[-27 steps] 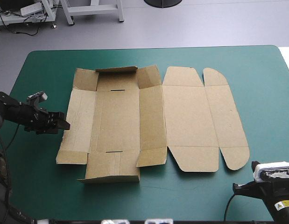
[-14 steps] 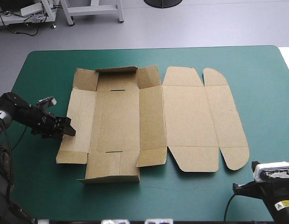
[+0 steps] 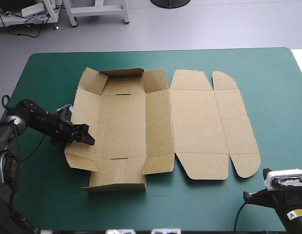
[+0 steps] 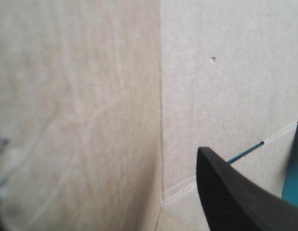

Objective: Fold the box

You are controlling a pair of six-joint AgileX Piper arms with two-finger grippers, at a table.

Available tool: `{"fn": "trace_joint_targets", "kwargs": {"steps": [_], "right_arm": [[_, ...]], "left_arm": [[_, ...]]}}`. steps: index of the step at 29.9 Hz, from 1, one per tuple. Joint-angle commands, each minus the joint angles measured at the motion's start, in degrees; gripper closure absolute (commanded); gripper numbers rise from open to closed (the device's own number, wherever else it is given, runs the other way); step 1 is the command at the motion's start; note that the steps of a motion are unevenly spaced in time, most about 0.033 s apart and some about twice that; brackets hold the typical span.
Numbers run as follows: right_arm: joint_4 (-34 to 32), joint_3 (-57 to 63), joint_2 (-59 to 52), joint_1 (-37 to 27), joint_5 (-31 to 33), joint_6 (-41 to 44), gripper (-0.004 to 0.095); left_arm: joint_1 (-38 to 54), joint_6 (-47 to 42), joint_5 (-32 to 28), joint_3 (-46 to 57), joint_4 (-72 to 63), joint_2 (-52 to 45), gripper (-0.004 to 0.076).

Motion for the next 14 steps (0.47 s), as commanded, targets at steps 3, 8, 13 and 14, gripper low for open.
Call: {"fn": "trace_joint_targets", "kwargs": {"steps": [3, 8, 13, 14], "right_arm": [[0.65, -1.58, 0.92, 0.09, -3.97, -0.22, 0.0928], [0.65, -1.58, 0.92, 0.09, -3.97, -0.22, 0.0928], [0.65, -1.58, 0.92, 0.09, -3.97, -0.22, 0.0928], [0.65, -1.58, 0.92, 0.09, -3.97, -0.22, 0.0928]], "left_arm": [[-4.82, -0.59, 4.34, -0.78, -3.19, -2.45, 0.0561], [-9.03, -0.18, 1.24, -0.78, 0.81, -2.69, 0.0729], [-12.97, -0.97, -2.0, -4.06, 12.14, -4.69, 0.0729], [-13.57, -1.46, -2.23, -5.33, 13.89, -5.48, 0.0729]]}}
